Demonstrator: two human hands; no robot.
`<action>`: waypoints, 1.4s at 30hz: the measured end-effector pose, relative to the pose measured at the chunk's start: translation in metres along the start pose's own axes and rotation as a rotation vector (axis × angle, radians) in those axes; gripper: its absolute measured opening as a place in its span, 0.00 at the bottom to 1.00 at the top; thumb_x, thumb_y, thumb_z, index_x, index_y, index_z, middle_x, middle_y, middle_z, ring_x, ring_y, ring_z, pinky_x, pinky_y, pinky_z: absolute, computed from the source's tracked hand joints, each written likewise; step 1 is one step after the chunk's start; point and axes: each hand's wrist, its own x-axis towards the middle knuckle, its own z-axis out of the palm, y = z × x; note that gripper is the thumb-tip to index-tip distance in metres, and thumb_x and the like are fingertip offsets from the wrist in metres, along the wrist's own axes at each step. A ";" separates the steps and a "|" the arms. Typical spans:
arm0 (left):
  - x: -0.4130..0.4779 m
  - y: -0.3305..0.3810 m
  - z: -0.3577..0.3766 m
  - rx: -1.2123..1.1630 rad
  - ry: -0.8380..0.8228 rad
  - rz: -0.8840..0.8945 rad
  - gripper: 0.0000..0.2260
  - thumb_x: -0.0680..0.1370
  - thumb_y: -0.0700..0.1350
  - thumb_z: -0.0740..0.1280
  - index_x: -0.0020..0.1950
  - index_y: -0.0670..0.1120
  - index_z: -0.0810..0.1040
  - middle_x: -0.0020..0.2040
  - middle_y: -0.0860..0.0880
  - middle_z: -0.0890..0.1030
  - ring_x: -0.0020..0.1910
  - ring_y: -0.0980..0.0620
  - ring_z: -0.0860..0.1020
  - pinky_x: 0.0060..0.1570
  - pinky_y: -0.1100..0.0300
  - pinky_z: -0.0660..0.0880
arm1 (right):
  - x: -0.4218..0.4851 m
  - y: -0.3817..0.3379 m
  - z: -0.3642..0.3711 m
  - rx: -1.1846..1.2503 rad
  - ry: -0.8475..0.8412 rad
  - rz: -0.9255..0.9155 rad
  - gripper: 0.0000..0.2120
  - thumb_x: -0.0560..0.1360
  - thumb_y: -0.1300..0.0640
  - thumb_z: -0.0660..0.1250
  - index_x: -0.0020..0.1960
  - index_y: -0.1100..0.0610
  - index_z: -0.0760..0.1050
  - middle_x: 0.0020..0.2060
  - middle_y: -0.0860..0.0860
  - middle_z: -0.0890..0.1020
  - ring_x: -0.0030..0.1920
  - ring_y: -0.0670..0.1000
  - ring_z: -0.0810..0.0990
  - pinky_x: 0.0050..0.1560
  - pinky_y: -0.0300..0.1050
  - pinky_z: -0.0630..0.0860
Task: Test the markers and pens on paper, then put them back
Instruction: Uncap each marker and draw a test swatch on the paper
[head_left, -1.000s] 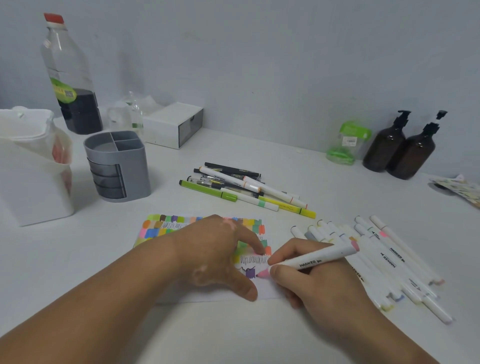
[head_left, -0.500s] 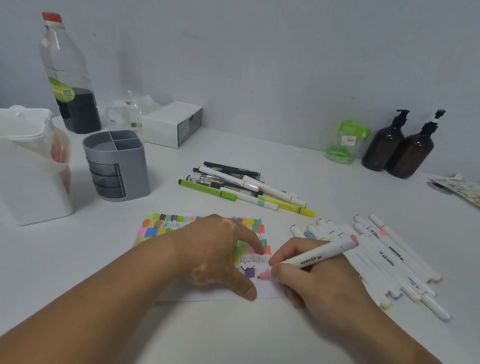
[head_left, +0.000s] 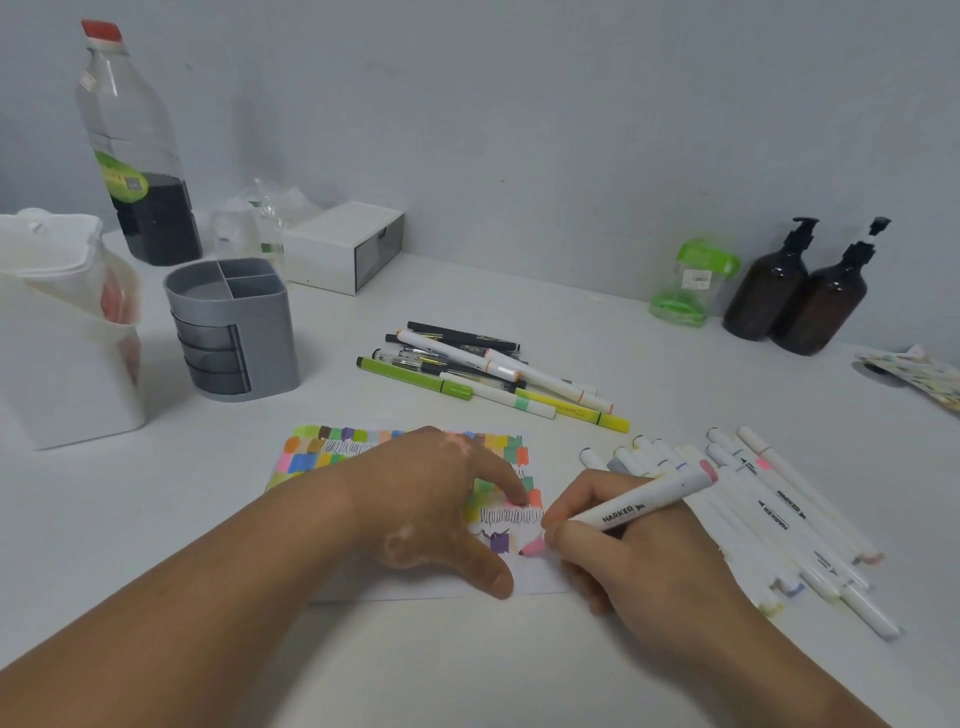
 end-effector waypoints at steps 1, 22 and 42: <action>0.000 0.000 0.000 0.001 -0.002 0.001 0.34 0.64 0.69 0.76 0.68 0.68 0.72 0.43 0.71 0.64 0.52 0.59 0.65 0.41 0.75 0.58 | 0.000 0.000 0.000 0.001 0.012 0.000 0.07 0.73 0.57 0.74 0.37 0.49 0.81 0.22 0.50 0.78 0.23 0.47 0.75 0.25 0.34 0.69; -0.002 0.002 -0.001 0.001 -0.004 -0.009 0.33 0.64 0.69 0.76 0.68 0.68 0.72 0.43 0.71 0.64 0.52 0.58 0.66 0.40 0.75 0.58 | 0.002 0.002 0.001 -0.033 0.056 0.006 0.08 0.72 0.58 0.74 0.36 0.48 0.80 0.22 0.50 0.78 0.24 0.47 0.75 0.25 0.34 0.68; 0.001 0.000 0.000 0.037 -0.003 -0.008 0.35 0.63 0.70 0.76 0.68 0.69 0.71 0.47 0.69 0.65 0.52 0.59 0.65 0.40 0.74 0.58 | 0.002 0.005 0.001 0.049 -0.021 -0.064 0.04 0.71 0.57 0.76 0.40 0.49 0.83 0.23 0.50 0.78 0.25 0.47 0.75 0.27 0.37 0.70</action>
